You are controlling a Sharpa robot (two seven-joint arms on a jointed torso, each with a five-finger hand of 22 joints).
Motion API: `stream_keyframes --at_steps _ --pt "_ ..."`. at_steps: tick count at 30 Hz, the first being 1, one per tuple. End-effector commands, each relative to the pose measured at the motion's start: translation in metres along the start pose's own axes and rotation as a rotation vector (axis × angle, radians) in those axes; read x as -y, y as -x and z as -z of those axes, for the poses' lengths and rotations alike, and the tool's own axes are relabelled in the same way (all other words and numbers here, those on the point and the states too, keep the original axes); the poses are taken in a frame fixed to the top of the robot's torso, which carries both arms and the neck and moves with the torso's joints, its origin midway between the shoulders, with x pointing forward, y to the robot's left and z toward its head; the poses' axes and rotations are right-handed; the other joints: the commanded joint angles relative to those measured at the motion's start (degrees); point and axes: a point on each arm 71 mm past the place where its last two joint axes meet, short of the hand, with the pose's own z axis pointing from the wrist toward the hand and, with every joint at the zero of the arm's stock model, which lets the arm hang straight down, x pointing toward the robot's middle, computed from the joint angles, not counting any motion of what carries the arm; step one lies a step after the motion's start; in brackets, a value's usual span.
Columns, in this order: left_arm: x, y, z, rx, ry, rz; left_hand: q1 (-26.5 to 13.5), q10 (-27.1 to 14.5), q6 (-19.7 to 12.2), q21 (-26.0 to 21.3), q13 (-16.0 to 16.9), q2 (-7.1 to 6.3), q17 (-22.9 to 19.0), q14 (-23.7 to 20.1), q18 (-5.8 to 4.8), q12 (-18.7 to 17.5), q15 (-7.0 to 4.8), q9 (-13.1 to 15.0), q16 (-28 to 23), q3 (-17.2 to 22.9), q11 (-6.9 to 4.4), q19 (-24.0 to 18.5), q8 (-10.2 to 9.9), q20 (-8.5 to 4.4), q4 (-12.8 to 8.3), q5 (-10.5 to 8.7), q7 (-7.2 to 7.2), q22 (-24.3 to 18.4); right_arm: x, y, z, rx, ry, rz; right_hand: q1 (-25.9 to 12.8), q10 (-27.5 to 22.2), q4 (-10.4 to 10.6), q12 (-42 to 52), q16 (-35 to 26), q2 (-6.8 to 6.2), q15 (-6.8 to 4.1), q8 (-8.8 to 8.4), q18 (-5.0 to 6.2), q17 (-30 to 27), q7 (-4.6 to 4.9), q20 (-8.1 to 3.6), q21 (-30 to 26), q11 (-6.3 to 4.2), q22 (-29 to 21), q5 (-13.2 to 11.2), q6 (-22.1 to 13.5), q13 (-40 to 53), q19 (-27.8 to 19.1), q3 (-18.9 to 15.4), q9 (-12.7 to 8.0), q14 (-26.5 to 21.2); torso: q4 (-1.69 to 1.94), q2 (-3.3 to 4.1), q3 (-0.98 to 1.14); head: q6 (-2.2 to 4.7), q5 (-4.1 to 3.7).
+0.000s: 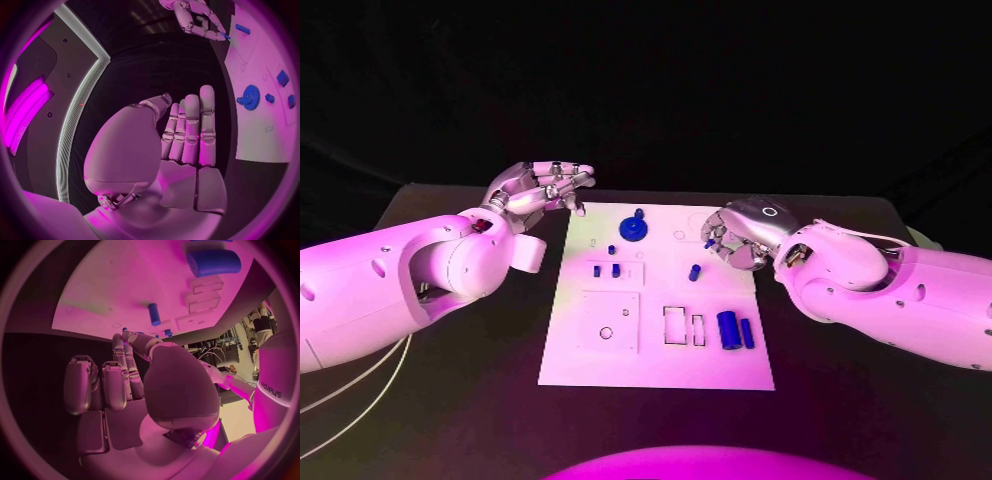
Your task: Assemble the parts on the task board
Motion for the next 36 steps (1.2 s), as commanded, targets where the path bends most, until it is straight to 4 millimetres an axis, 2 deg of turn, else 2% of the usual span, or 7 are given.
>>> stream_keyframes --at_steps 1,5,9,14,21,26,36 --pt "0.001 -0.003 -0.001 -0.02 -0.007 0.007 0.02 -0.56 -0.44 -0.23 0.08 -0.12 -0.09 -0.48 0.32 0.38 0.05 -0.07 -0.09 0.02 -0.01 -0.09 -0.08 0.08 -0.37 -0.19 0.11 -0.08 -0.013 0.006 0.0 0.024 0.024 -0.039 -0.24 0.18 0.01 -0.12 0.31 -0.12 -0.5 0.4 -0.93 0.3 -0.06 0.04 0.27 -0.19 0.08 -0.24 0.32 0.08 0.53 -0.27 0.05 3.21 0.06 0.01 0.0 0.26 0.41" --pt "0.0 -0.003 -0.002 -0.022 -0.007 0.007 0.02 -0.56 -0.44 -0.23 0.08 -0.12 -0.09 -0.48 0.32 0.38 0.05 -0.07 -0.09 0.02 -0.01 -0.09 -0.08 0.08 -0.37 -0.19 0.11 -0.08 -0.031 0.009 -0.001 0.028 0.067 -0.063 -0.3 0.18 0.05 -0.13 0.3 -0.12 -0.5 0.41 -0.93 0.27 -0.07 0.04 0.26 -0.19 0.08 -0.25 0.33 0.09 0.52 -0.29 0.06 3.21 0.08 0.02 0.02 0.33 0.77" --pt "0.0 -0.004 -0.003 -0.024 -0.008 0.008 0.02 -0.56 -0.44 -0.23 0.08 -0.12 -0.09 -0.48 0.32 0.38 0.05 -0.07 -0.09 0.02 -0.01 -0.09 -0.08 0.08 -0.37 -0.19 0.11 -0.08 -0.051 0.01 -0.006 0.023 0.114 -0.088 -0.32 0.18 0.06 -0.13 0.34 -0.11 -0.51 0.42 -0.92 0.32 -0.07 0.04 0.25 -0.2 0.06 -0.25 0.34 0.1 0.51 -0.3 0.07 3.22 -0.03 0.05 -0.05 0.12 1.89" --pt "0.0 -0.007 -0.005 -0.028 -0.009 0.01 0.02 -0.56 -0.44 -0.23 0.08 -0.12 -0.09 -0.48 0.32 0.38 0.05 -0.07 -0.09 0.02 -0.01 -0.09 -0.08 0.08 -0.37 -0.19 0.11 -0.08 -0.072 0.006 -0.013 0.006 0.168 -0.109 -0.38 0.18 0.12 -0.15 0.33 -0.04 -0.51 0.43 -0.9 0.29 -0.07 0.04 0.19 -0.2 -0.02 -0.21 0.35 0.11 0.47 -0.29 0.08 3.21 0.07 -0.04 -0.07 -0.09 3.37" --pt "-0.001 -0.011 -0.007 -0.036 -0.01 0.013 -0.04 -0.62 -0.47 -0.26 0.08 -0.13 -0.11 -0.52 0.32 0.42 0.07 -0.08 -0.09 0.0 0.02 -0.09 -0.07 0.1 -0.35 -0.2 0.13 -0.1 -0.104 -0.01 -0.025 -0.049 0.239 -0.132 -0.49 0.14 0.23 -0.19 0.29 0.09 -0.52 0.44 -0.85 0.18 -0.06 0.04 0.06 -0.2 -0.17 -0.1 0.31 0.14 0.38 -0.28 0.1 3.19 0.1 0.09 -0.13 -0.39 5.24" --pt "-0.001 -0.012 -0.008 -0.041 -0.01 0.015 -0.04 -0.62 -0.47 -0.26 0.08 -0.13 -0.11 -0.52 0.32 0.42 0.07 -0.08 -0.09 0.0 0.02 -0.09 -0.07 0.1 -0.35 -0.2 0.13 -0.1 -0.115 -0.025 -0.028 -0.085 0.255 -0.14 -0.5 0.14 0.24 -0.2 0.27 0.11 -0.52 0.43 -0.85 0.16 -0.06 0.04 0.05 -0.19 -0.18 -0.09 0.3 0.14 0.37 -0.28 0.1 3.18 0.06 0.13 -0.05 -0.82 6.51" --pt "-0.002 -0.014 -0.009 -0.045 -0.009 0.016 -0.04 -0.62 -0.47 -0.26 0.08 -0.13 -0.11 -0.52 0.32 0.42 0.07 -0.08 -0.09 0.0 0.02 -0.09 -0.07 0.1 -0.35 -0.2 0.13 -0.1 -0.125 -0.045 -0.028 -0.131 0.269 -0.15 -0.64 0.03 0.36 -0.28 0.24 0.22 -0.5 0.4 -0.83 0.06 -0.03 0.04 0.0 -0.16 -0.23 -0.01 0.18 0.17 0.31 -0.3 0.12 3.15 -0.02 0.19 0.03 -1.34 7.38"
